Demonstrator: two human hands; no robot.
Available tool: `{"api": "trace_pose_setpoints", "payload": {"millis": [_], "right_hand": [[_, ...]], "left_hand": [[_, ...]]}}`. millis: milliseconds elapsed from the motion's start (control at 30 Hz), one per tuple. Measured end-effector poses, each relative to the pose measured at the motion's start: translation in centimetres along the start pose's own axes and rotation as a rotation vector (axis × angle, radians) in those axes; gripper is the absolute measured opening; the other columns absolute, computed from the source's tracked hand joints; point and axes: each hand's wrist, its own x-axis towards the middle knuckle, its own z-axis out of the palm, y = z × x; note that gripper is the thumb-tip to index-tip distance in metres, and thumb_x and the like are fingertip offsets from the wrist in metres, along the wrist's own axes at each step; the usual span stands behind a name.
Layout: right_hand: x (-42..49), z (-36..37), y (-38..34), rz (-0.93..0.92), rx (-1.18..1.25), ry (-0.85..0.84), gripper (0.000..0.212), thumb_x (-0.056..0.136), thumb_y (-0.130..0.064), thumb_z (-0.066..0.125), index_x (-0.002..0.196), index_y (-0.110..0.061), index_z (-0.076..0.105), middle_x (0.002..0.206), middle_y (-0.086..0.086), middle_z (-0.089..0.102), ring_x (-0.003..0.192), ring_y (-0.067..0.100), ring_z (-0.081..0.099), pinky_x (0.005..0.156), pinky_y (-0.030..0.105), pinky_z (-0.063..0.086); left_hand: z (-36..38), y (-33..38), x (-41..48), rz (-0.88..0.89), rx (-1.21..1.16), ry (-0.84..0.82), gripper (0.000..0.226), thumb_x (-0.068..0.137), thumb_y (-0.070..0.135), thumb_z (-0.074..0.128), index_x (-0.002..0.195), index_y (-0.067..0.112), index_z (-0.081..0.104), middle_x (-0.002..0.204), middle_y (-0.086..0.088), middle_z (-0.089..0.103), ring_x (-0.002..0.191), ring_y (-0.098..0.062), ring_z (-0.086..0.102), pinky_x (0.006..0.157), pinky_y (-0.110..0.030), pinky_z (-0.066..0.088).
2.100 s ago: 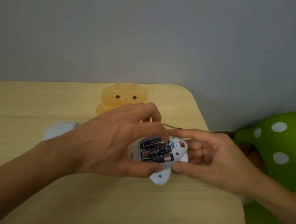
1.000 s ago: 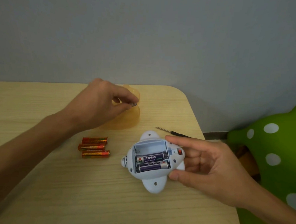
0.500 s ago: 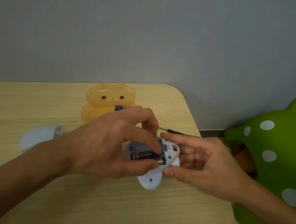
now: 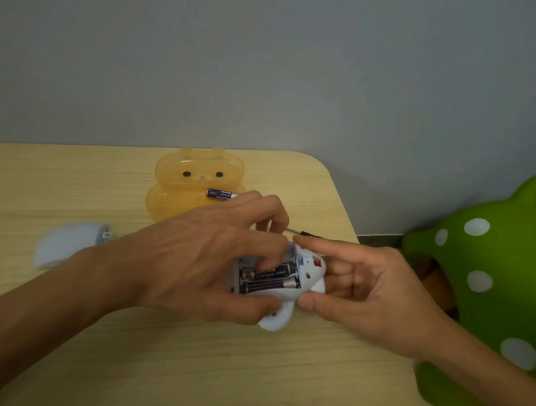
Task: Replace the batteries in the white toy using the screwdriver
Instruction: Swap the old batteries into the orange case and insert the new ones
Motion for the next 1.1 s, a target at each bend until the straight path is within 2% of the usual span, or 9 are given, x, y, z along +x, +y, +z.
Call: {"api": "trace_pose_setpoints", "payload": {"millis": [100, 267, 367, 533, 700, 800, 900, 1000, 1100], "right_hand": [[-0.1, -0.1, 0.0, 0.011, 0.018, 0.012, 0.066, 0.076, -0.011, 0.084, 0.138, -0.02, 0.064, 0.114, -0.001, 0.083, 0.1, 0.023, 0.082, 0.085, 0.03, 0.064], [0.1, 0.1, 0.1, -0.002, 0.017, -0.005, 0.066, 0.076, -0.008, 0.084, 0.138, -0.019, 0.064, 0.115, -0.001, 0.083, 0.099, 0.024, 0.082, 0.085, 0.032, 0.065], [0.1, 0.2, -0.2, -0.014, 0.011, -0.012, 0.065, 0.077, -0.007, 0.084, 0.136, -0.023, 0.065, 0.115, -0.001, 0.083, 0.1, 0.024, 0.082, 0.086, 0.035, 0.065], [0.0, 0.2, -0.1, -0.014, -0.001, -0.02, 0.064, 0.078, -0.001, 0.084, 0.137, -0.019, 0.066, 0.113, 0.002, 0.083, 0.097, 0.025, 0.082, 0.085, 0.036, 0.065], [0.1, 0.3, 0.0, -0.029, -0.019, -0.03, 0.062, 0.081, 0.003, 0.083, 0.136, -0.02, 0.067, 0.112, 0.004, 0.083, 0.097, 0.027, 0.082, 0.085, 0.041, 0.066], [0.0, 0.0, 0.2, -0.025, -0.006, -0.005, 0.063, 0.079, -0.004, 0.084, 0.138, -0.019, 0.065, 0.115, 0.002, 0.083, 0.099, 0.026, 0.082, 0.086, 0.039, 0.065], [-0.1, -0.2, 0.2, -0.025, -0.006, 0.007, 0.065, 0.077, -0.009, 0.084, 0.138, -0.017, 0.064, 0.115, 0.0, 0.083, 0.1, 0.024, 0.082, 0.086, 0.036, 0.066], [0.0, 0.0, 0.2, -0.032, 0.016, -0.006, 0.063, 0.076, -0.01, 0.084, 0.135, -0.021, 0.065, 0.114, 0.0, 0.083, 0.098, 0.022, 0.082, 0.084, 0.033, 0.065], [0.0, 0.0, 0.3, -0.036, 0.016, -0.01, 0.064, 0.077, -0.009, 0.084, 0.137, -0.021, 0.065, 0.114, 0.002, 0.083, 0.099, 0.024, 0.082, 0.086, 0.038, 0.065]], "left_hand": [[0.2, -0.5, -0.8, -0.031, -0.053, 0.012, 0.029, 0.093, 0.067, 0.058, 0.103, 0.04, 0.055, 0.126, 0.017, 0.042, 0.108, -0.007, 0.054, 0.076, -0.031, 0.057], [0.2, -0.3, -0.6, -0.011, -0.019, 0.007, 0.037, 0.092, 0.062, 0.062, 0.122, 0.04, 0.059, 0.127, 0.015, 0.043, 0.106, -0.011, 0.055, 0.078, -0.031, 0.054], [0.1, -0.1, -0.3, -0.002, 0.014, 0.001, 0.039, 0.089, 0.063, 0.062, 0.121, 0.042, 0.059, 0.127, 0.015, 0.043, 0.105, -0.009, 0.053, 0.08, -0.031, 0.052], [0.2, 0.1, 0.2, 0.02, -0.016, -0.012, 0.034, 0.085, 0.06, 0.065, 0.114, 0.044, 0.057, 0.125, 0.015, 0.041, 0.102, -0.006, 0.05, 0.078, -0.027, 0.051], [0.7, 0.1, 0.6, 0.039, -0.045, -0.016, 0.028, 0.085, 0.055, 0.066, 0.104, 0.039, 0.054, 0.12, 0.015, 0.038, 0.097, -0.004, 0.045, 0.074, -0.016, 0.042], [0.9, -0.6, 0.0, 0.024, -0.087, -0.003, 0.025, 0.091, 0.061, 0.063, 0.095, 0.044, 0.045, 0.122, 0.015, 0.038, 0.099, -0.003, 0.049, 0.073, -0.02, 0.049], [1.1, -1.1, -0.7, -0.01, -0.135, -0.001, 0.029, 0.094, 0.067, 0.058, 0.11, 0.043, 0.052, 0.127, 0.018, 0.036, 0.105, -0.004, 0.052, 0.073, -0.027, 0.056], [1.1, -0.9, -0.6, 0.017, -0.091, 0.01, 0.033, 0.092, 0.061, 0.064, 0.119, 0.042, 0.056, 0.128, 0.016, 0.035, 0.105, -0.003, 0.048, 0.075, -0.019, 0.048], [0.9, -0.5, -0.1, 0.032, -0.066, 0.002, 0.036, 0.088, 0.06, 0.063, 0.119, 0.042, 0.056, 0.128, 0.015, 0.037, 0.103, -0.005, 0.047, 0.077, -0.02, 0.047]]}}
